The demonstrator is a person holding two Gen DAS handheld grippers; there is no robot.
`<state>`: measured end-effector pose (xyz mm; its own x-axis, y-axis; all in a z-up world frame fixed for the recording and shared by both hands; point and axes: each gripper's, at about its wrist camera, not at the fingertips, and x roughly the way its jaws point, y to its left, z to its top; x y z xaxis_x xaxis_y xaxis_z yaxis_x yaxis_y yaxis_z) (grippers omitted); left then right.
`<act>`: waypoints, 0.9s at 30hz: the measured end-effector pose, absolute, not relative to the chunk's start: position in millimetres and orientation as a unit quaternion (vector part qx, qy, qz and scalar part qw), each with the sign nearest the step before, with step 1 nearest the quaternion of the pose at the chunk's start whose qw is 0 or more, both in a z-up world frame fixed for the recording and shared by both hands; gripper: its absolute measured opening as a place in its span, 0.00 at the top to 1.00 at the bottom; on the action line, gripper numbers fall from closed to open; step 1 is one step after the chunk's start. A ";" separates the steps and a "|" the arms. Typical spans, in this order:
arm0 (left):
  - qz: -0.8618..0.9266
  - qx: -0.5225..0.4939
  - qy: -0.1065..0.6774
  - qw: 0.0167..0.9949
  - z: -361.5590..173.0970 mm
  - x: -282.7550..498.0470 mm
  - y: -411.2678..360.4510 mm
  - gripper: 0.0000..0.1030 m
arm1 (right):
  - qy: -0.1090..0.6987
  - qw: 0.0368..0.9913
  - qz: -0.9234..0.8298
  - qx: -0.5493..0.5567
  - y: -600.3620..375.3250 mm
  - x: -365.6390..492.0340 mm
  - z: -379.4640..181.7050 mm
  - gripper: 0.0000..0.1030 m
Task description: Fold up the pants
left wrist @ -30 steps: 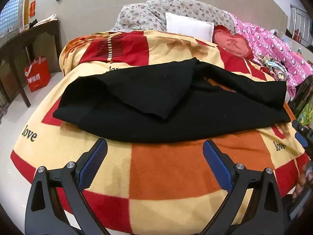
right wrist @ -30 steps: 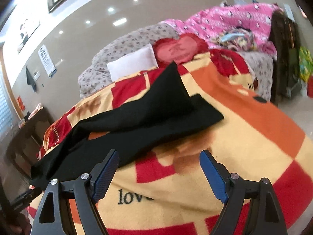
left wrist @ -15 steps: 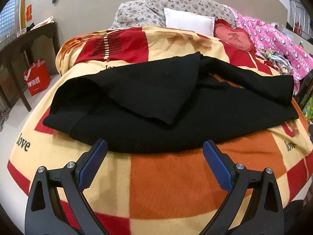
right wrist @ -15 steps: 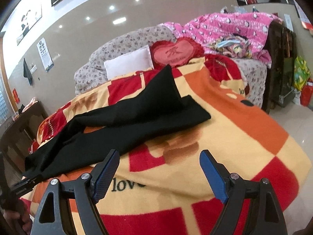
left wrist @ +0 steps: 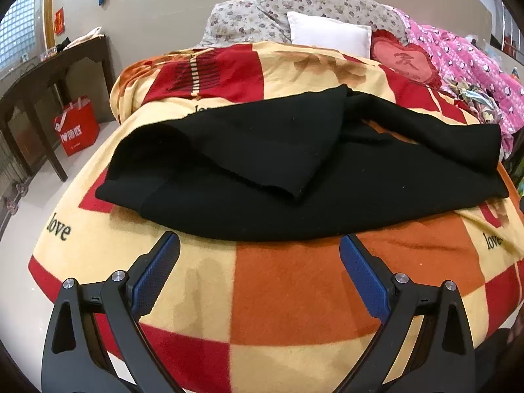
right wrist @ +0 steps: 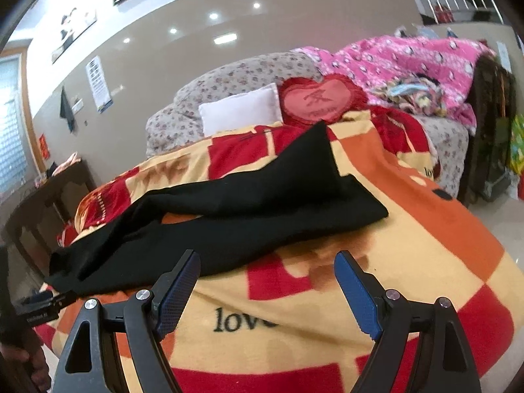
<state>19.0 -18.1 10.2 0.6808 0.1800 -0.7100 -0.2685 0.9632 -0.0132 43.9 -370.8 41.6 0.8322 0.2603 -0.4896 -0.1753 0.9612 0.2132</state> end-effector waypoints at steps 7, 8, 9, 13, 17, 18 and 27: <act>0.096 -0.083 0.337 0.933 18.9 4.6 5.0 0.04 | 0.166 0.981 0.103 -0.017 -348.8 18.1 67.9 0.20; 0.096 -0.089 0.328 0.936 20.2 0.8 12.8 0.04 | 0.128 0.984 0.109 -0.056 -342.0 12.8 73.7 0.20; 0.093 -0.099 0.318 0.938 21.1 -4.6 25.1 0.04 | 0.079 0.985 0.120 -0.100 -334.7 7.3 79.1 0.19; 0.084 -0.133 0.326 0.932 16.6 -13.4 61.4 0.04 | 0.142 0.972 0.185 -0.027 -339.0 32.9 80.9 0.19; 0.054 -0.169 0.328 0.928 13.3 -15.0 90.2 0.04 | 0.202 0.966 0.159 -0.008 -342.3 48.7 62.5 0.19; 0.040 -0.180 0.332 0.925 10.3 -12.4 95.8 0.04 | 0.205 0.967 0.152 -0.011 -342.2 49.8 61.5 0.19; 0.008 -0.222 0.319 0.922 2.1 4.2 113.2 0.04 | 0.263 0.950 0.166 -0.025 -340.0 63.7 40.6 0.20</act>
<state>4.2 113.2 2.1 0.7970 -0.1263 -0.5907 -0.1563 0.9015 -0.4036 63.7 -340.0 40.6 0.8067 0.3018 -0.5081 -0.3279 0.9439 0.0400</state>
